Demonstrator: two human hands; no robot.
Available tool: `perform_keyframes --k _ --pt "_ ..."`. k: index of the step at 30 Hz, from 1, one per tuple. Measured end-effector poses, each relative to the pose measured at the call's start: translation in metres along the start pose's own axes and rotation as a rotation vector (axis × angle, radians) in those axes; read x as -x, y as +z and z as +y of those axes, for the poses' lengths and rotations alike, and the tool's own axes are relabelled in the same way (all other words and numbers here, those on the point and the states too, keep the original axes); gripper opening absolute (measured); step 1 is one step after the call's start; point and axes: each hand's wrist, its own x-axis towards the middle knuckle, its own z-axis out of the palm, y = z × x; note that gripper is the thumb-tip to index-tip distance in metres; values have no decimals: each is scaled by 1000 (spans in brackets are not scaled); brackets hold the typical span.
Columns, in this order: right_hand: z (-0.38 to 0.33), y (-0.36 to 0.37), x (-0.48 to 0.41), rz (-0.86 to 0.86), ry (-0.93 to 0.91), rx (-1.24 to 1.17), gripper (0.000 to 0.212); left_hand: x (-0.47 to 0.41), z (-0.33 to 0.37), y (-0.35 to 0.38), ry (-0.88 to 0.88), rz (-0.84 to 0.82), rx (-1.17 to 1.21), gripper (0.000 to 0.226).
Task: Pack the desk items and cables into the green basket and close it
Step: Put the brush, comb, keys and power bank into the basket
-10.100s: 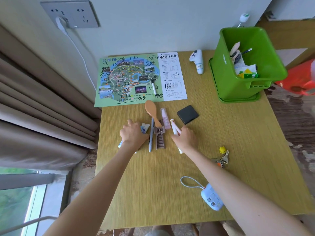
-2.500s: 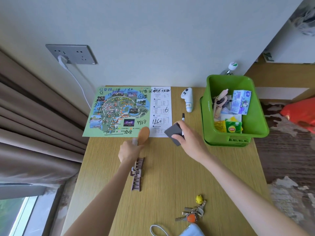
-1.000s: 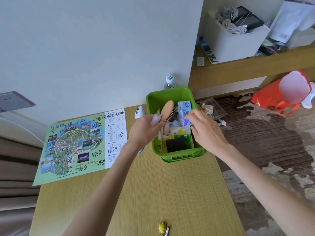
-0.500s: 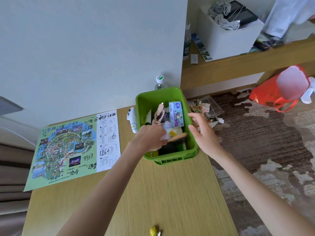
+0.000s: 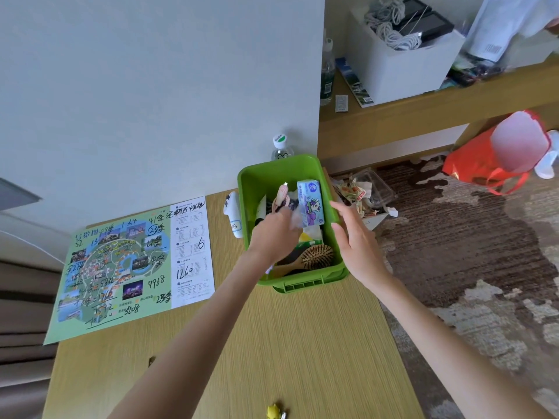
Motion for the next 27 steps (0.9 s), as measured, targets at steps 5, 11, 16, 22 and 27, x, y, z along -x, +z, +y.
perform_keyframes --k 5,11,16,22,27 --pt "0 3 1 25 10 5 39 -26 9 11 -367 -6 501 49" --pt "1 1 0 19 10 28 40 -22 2 33 -323 -79 308 34" --pt "-4 -1 1 -20 -11 132 43 2 -5 16 -174 50 191 33" --pt "-21 -3 39 -16 -5 198 53 72 -21 -10 -17 218 304 18" --pt "-38 -1 105 73 52 141 51 146 -45 3 -35 283 417 12"
